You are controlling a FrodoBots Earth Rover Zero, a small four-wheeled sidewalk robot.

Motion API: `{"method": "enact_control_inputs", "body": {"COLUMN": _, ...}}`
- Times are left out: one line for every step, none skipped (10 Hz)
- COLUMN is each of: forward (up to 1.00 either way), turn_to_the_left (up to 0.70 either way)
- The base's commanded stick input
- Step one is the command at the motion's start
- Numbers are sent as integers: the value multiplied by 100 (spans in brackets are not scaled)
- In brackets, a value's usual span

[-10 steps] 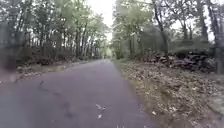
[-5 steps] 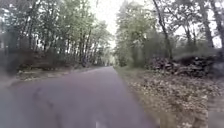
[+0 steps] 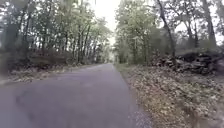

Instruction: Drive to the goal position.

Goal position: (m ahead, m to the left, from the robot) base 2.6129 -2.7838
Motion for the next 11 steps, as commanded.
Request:
{"method": "enact_control_inputs", "body": {"forward": 70, "turn_to_the_left": 0}}
{"method": "enact_control_inputs", "body": {"forward": 70, "turn_to_the_left": 0}}
{"method": "enact_control_inputs", "body": {"forward": 70, "turn_to_the_left": 0}}
{"method": "enact_control_inputs", "body": {"forward": 70, "turn_to_the_left": 0}}
{"method": "enact_control_inputs", "body": {"forward": 70, "turn_to_the_left": 0}}
{"method": "enact_control_inputs", "body": {"forward": 70, "turn_to_the_left": 0}}
{"method": "enact_control_inputs", "body": {"forward": 70, "turn_to_the_left": 0}}
{"method": "enact_control_inputs", "body": {"forward": 70, "turn_to_the_left": 0}}
{"method": "enact_control_inputs", "body": {"forward": 70, "turn_to_the_left": 0}}
{"method": "enact_control_inputs", "body": {"forward": 70, "turn_to_the_left": 0}}
{"method": "enact_control_inputs", "body": {"forward": 70, "turn_to_the_left": 0}}
